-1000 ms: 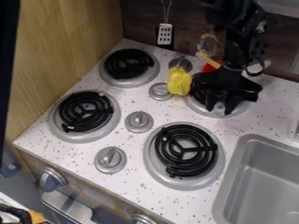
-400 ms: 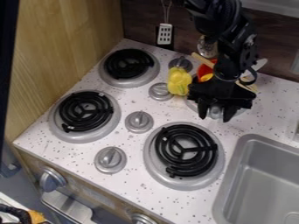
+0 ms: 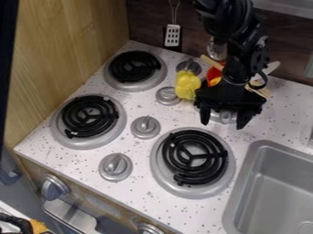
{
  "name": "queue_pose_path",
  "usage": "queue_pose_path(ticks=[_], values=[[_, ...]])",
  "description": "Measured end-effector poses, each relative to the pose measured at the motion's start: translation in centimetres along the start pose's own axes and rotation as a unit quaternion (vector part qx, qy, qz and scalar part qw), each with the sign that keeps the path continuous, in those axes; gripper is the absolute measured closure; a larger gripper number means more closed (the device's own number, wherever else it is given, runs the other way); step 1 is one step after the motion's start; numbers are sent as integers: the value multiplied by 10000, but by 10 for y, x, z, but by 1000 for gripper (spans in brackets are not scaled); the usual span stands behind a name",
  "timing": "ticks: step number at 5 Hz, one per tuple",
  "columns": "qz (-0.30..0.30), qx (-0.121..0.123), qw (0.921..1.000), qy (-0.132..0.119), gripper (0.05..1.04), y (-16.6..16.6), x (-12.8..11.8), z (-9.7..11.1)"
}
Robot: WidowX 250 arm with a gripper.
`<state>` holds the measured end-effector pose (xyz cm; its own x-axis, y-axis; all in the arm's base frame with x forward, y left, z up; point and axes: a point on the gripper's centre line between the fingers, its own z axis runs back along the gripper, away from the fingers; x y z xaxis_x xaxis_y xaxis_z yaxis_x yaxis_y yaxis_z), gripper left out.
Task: Moved utensil from bottom right burner to the upper right burner
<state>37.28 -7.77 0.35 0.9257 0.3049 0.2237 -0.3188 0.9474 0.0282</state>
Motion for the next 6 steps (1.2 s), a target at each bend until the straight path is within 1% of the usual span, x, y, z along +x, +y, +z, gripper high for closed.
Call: queue_pose_path(ticks=[1, 2, 3, 4, 5, 6], values=[[70, -34, 10000, -56, 83, -5, 0, 16], [228, -219, 9994, -167, 83, -10, 3, 37], [393, -166, 9986, -307, 83, -6, 2, 58], [562, -144, 9978, -328, 83, 5, -15, 57], [812, -135, 9956, -454, 83, 25, -24, 67], [1039, -155, 9938, -374, 83, 52, -31, 64]])
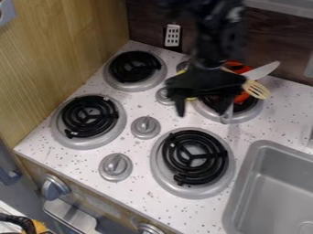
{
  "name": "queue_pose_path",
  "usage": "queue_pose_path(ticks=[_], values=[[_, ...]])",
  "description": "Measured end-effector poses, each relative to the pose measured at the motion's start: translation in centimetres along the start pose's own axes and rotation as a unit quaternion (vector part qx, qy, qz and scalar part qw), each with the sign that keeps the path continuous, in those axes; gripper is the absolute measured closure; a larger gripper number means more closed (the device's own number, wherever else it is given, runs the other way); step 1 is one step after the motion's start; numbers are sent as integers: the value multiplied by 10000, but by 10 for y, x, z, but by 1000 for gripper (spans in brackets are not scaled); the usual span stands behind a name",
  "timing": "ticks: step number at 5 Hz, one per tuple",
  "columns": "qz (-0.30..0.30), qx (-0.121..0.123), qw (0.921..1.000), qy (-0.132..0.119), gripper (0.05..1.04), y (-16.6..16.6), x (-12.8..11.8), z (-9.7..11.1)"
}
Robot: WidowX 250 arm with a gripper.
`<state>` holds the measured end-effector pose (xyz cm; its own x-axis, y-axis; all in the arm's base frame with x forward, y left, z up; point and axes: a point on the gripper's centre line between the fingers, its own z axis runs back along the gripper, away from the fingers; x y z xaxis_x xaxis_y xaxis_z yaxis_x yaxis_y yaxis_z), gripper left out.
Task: Moved utensil from bottom right burner to the upper right burner
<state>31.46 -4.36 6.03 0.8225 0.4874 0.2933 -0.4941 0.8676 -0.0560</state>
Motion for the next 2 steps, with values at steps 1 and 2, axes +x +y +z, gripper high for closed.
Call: queue_pose_path(ticks=[1, 2], values=[[-33, 42, 10000, -7, 83, 26, 7, 4], [-348, -37, 9993, -119, 83, 54, 30, 1]])
